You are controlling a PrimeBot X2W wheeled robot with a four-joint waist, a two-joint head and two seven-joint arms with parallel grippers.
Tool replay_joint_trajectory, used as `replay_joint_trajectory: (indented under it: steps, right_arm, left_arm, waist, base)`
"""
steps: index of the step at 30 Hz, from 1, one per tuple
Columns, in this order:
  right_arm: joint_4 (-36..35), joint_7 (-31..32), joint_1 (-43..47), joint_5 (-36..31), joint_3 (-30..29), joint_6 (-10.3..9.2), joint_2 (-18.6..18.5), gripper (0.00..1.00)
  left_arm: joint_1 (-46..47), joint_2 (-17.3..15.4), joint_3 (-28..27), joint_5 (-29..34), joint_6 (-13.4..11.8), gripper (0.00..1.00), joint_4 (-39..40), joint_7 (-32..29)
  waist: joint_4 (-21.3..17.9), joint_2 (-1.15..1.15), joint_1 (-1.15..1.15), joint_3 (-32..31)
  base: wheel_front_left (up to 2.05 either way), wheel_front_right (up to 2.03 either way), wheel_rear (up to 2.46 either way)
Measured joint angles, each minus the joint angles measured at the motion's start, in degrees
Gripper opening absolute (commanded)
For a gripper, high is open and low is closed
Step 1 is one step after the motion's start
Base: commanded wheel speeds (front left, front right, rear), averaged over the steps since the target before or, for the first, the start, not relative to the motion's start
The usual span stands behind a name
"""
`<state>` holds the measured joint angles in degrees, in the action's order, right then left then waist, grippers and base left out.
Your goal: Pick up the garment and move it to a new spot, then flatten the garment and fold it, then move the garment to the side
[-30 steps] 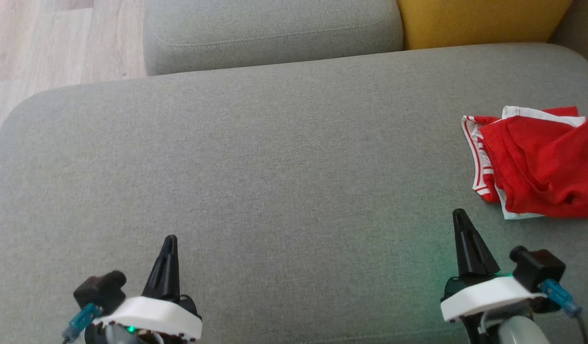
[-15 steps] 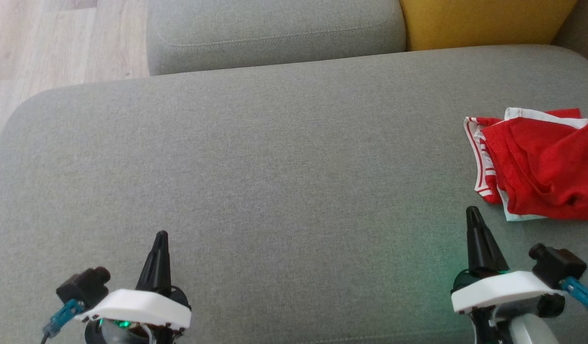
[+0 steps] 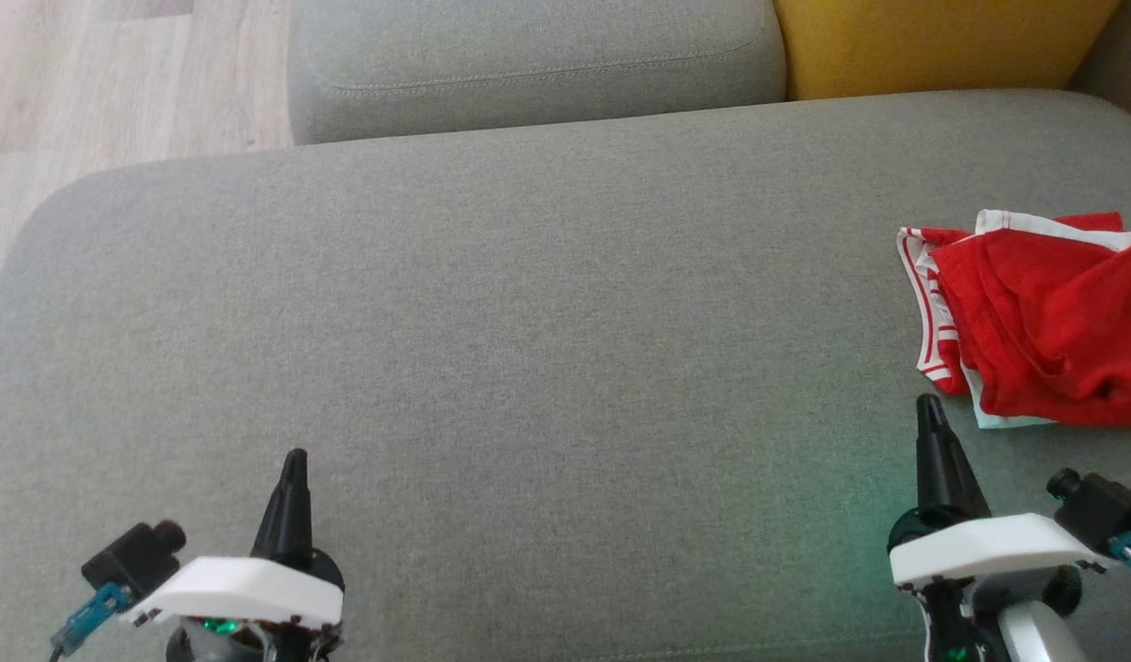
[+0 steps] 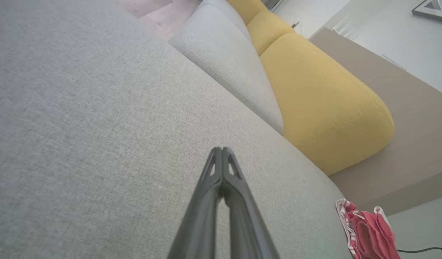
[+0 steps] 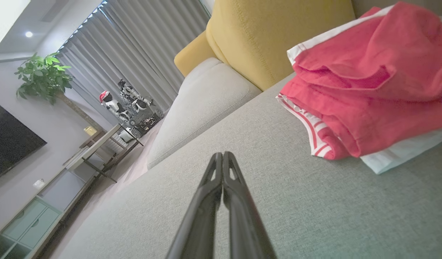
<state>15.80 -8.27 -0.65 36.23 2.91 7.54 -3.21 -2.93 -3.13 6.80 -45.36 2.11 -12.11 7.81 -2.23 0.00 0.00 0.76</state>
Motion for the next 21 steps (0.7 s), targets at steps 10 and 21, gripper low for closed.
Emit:
replay_joint_trajectory:
  steps: [10,21]
  right_arm:
    - [0.0,1.4,0.0,7.3,-1.1,0.00,-0.1,0.00]
    - [0.0,3.4,0.0,15.4,-1.9,0.00,-0.3,0.00]
  left_arm:
    - [1.2,-0.1,-0.5,-6.2,0.5,0.00,-0.5,-1.3]
    - [1.5,-0.1,-2.0,-12.9,1.3,0.00,-1.0,-3.2]
  waist:
    - [0.3,0.00,0.00,-0.1]
    - [0.6,0.00,0.00,-0.2]
  base:
    - [0.00,0.00,0.00]
    - [0.00,0.00,0.00]
